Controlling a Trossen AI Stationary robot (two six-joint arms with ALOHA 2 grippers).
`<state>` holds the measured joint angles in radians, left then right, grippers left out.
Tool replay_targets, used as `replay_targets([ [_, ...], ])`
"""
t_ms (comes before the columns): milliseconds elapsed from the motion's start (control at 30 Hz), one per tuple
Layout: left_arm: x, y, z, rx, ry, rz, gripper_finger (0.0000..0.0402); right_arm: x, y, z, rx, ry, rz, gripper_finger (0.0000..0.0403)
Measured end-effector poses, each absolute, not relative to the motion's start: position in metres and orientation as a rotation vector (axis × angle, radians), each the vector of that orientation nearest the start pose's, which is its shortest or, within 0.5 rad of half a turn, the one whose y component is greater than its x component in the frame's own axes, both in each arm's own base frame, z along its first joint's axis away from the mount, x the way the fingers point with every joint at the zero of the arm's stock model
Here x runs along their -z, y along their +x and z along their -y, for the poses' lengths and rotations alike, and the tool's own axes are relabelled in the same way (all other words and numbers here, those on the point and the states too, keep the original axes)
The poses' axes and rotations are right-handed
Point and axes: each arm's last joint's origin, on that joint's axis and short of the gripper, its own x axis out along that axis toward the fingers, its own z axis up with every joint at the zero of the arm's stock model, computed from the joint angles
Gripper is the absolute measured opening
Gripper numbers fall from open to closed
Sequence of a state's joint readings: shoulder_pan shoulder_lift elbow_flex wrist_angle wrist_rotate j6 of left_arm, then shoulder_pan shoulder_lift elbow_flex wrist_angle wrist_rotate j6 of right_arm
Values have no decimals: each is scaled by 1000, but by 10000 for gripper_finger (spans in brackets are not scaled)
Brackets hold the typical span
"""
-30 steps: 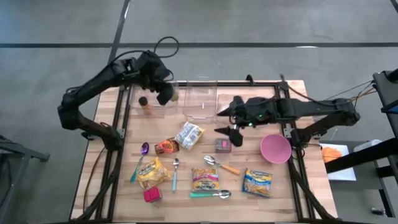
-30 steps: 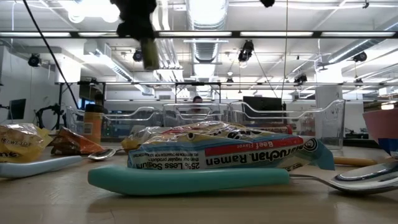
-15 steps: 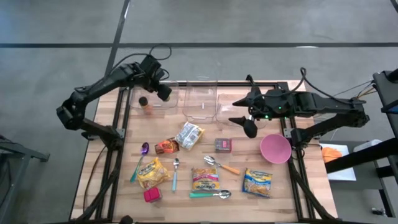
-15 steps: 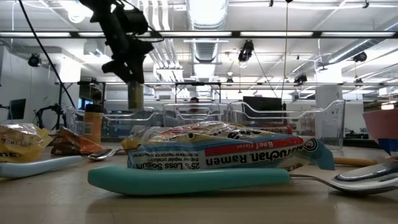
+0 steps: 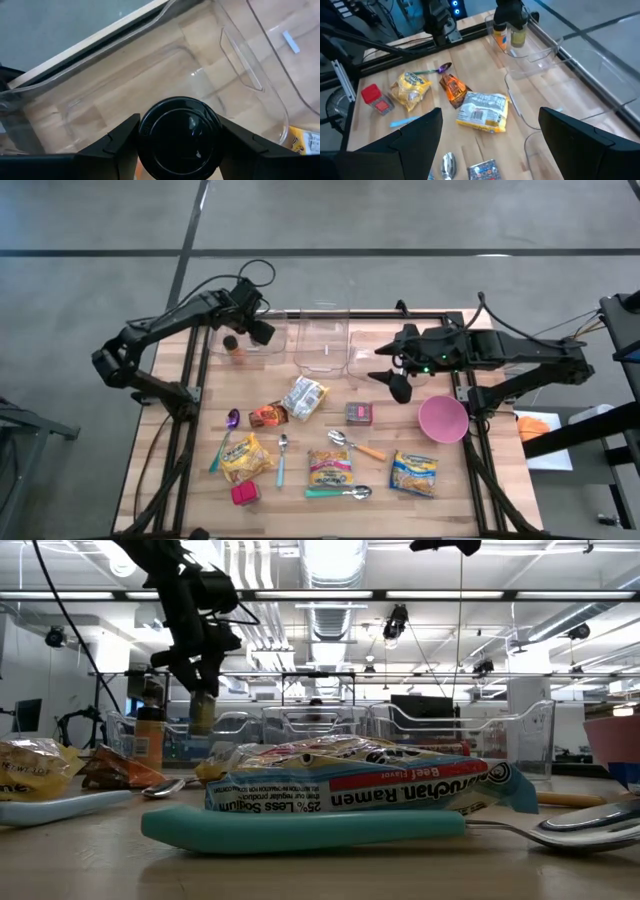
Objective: Pick & Place Food Item
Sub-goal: Put the black seasoning bottle into the left transparent bin
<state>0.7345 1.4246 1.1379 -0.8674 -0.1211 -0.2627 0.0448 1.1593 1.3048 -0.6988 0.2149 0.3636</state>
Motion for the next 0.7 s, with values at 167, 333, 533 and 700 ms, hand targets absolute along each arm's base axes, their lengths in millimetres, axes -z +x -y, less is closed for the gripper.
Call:
replay_targets([
  [167,-255,205,-189,-901,-586,-1080,209,-387,236,-4,297,331,-510,325],
  [333,-244,209,-189,-891,-597,-1141,209,-385,241,-4,309,365,-500,325],
  [533,-231,208,-188,-897,-600,-1167,209,-387,243,-4,305,371,-468,325],
  [700,-210,202,-181,-895,-623,-1213,209,-388,242,-4,303,372,-462,325],
])
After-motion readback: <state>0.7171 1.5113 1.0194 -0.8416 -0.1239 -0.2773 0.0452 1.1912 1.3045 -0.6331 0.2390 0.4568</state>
